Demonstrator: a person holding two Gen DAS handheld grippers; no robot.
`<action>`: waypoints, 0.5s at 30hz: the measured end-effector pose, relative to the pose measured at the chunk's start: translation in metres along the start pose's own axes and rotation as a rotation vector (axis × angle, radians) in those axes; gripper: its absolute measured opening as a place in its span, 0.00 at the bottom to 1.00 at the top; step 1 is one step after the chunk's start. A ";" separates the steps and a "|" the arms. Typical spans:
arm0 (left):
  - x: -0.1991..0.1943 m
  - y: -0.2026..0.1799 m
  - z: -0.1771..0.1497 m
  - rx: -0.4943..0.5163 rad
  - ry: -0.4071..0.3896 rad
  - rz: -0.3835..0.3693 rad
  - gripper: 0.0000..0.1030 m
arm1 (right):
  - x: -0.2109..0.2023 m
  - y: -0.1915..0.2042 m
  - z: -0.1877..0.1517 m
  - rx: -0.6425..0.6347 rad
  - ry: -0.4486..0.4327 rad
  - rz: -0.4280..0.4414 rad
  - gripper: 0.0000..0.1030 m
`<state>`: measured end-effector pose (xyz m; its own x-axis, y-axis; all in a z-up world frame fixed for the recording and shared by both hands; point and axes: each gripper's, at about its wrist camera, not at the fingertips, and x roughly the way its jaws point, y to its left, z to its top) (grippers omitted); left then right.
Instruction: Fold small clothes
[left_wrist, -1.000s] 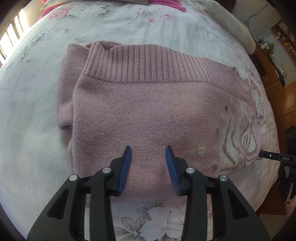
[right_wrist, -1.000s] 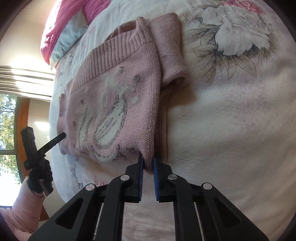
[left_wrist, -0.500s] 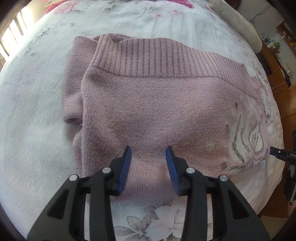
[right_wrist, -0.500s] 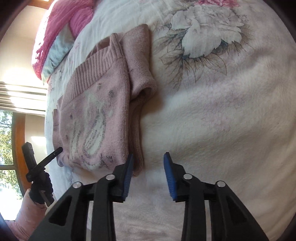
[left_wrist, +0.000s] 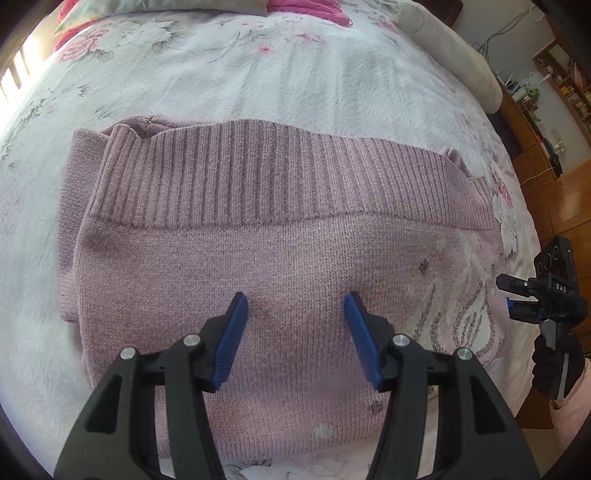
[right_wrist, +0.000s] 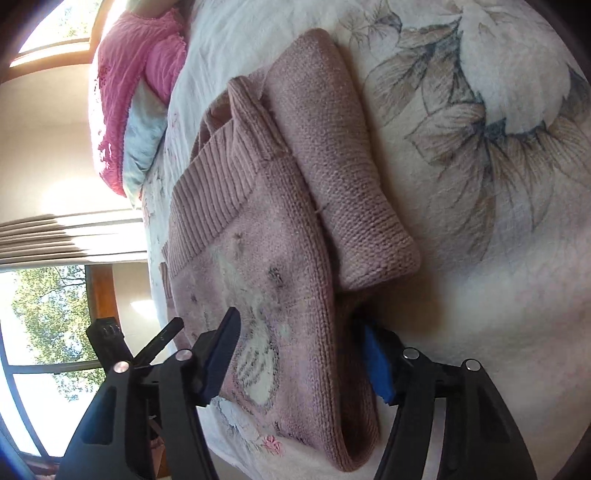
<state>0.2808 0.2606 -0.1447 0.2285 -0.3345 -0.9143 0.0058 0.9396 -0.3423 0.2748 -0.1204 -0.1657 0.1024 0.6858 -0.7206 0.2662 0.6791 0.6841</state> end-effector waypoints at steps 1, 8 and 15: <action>0.005 0.001 0.001 -0.008 0.011 -0.004 0.55 | 0.003 0.001 0.001 -0.006 0.005 -0.010 0.59; 0.017 0.008 0.000 -0.022 0.026 -0.021 0.59 | 0.003 -0.016 0.000 0.024 -0.002 -0.025 0.31; 0.024 0.006 0.002 -0.028 0.033 -0.014 0.62 | 0.006 -0.021 -0.001 0.032 -0.016 -0.034 0.29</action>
<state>0.2879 0.2579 -0.1687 0.1968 -0.3505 -0.9156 -0.0182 0.9324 -0.3609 0.2694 -0.1305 -0.1838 0.1083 0.6579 -0.7453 0.3007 0.6929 0.6554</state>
